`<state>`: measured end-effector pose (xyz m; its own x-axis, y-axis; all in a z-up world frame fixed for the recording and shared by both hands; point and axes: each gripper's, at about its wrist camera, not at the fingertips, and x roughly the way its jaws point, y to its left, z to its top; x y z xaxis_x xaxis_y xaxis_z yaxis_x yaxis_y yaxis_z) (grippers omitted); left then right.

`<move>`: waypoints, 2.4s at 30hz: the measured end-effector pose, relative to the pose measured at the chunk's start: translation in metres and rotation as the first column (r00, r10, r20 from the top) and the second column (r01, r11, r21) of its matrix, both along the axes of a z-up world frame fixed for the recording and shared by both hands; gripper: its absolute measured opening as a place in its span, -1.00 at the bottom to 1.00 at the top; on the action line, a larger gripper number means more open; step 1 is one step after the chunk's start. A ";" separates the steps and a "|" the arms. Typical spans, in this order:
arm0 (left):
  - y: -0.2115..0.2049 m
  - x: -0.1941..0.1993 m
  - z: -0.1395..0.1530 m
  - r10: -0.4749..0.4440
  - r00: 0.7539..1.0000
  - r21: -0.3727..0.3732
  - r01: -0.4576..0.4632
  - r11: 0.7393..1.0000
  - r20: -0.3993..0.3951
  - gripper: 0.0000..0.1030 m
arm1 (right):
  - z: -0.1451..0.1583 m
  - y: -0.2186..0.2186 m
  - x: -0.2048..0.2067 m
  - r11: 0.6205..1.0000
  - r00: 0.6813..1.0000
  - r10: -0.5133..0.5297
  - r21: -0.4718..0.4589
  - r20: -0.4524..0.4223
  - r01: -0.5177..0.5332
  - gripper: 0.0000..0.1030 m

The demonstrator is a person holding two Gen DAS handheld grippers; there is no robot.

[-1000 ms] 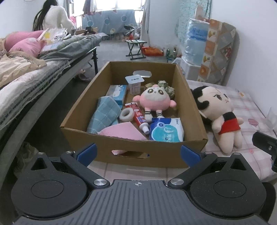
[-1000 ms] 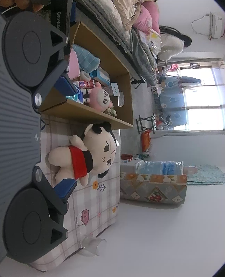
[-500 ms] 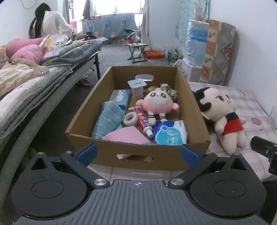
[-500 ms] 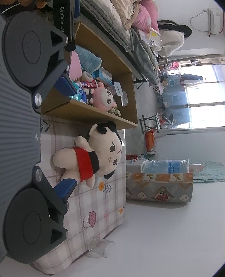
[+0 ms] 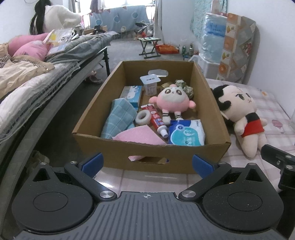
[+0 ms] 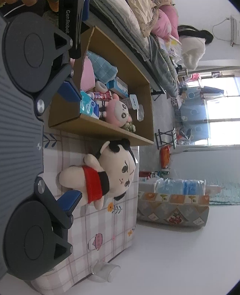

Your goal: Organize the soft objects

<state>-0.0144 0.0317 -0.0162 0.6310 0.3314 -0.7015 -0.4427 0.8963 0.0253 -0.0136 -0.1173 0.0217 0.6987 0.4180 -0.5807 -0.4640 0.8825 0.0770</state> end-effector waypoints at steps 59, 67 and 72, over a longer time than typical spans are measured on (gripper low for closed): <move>0.009 0.002 -0.006 0.024 0.999 -0.015 -0.024 1.000 -0.032 1.00 | -0.007 0.011 0.009 1.000 0.999 0.023 -0.003 -0.043 -0.023 -0.53; 0.009 0.002 -0.007 0.025 0.999 -0.021 -0.026 0.999 -0.036 1.00 | -0.007 0.011 0.009 1.000 0.999 0.023 -0.004 -0.044 -0.023 -0.53; 0.009 0.003 -0.008 0.022 0.999 -0.018 -0.022 1.000 -0.040 1.00 | -0.008 0.011 0.010 1.000 0.999 0.019 -0.002 -0.042 -0.019 -0.53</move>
